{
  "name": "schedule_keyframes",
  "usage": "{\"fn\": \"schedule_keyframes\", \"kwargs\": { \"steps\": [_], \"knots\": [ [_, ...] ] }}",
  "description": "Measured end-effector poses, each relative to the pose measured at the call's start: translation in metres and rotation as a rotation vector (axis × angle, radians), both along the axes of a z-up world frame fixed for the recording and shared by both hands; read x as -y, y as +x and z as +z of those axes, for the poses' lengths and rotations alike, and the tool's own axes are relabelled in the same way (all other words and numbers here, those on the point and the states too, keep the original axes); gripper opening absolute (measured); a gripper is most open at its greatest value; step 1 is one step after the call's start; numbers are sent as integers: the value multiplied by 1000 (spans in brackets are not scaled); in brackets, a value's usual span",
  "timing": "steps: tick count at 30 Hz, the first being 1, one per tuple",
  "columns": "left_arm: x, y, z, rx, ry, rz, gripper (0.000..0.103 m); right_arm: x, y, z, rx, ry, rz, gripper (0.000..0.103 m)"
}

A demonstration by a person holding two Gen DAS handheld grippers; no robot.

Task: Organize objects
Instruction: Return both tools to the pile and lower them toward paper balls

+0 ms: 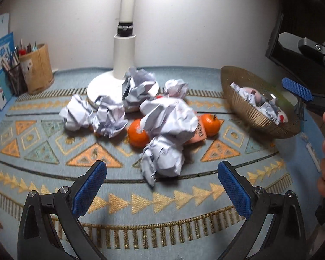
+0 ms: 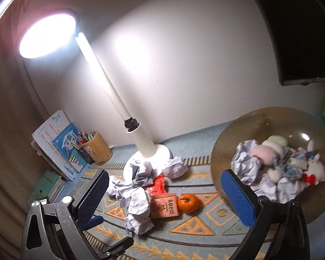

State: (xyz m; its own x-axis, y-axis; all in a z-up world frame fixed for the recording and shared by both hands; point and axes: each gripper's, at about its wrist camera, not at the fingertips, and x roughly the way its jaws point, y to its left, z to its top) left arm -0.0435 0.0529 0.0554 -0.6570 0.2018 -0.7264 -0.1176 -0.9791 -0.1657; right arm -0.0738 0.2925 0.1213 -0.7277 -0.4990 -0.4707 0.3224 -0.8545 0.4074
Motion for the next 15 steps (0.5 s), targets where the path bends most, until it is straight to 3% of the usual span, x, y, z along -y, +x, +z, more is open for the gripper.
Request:
{"fn": "schedule_keyframes", "kwargs": {
  "steps": [6,11,15],
  "knots": [
    [6,-15,-36,55,9,31,103,43,-11,-51,47,-23,103,103],
    [2,-29,-37,62,6,35,102,70,-29,-68,17,45,200,103],
    [-2,-33,-42,65,-15,36,102,64,-41,-78,6,32,221,103]
  ]
}}
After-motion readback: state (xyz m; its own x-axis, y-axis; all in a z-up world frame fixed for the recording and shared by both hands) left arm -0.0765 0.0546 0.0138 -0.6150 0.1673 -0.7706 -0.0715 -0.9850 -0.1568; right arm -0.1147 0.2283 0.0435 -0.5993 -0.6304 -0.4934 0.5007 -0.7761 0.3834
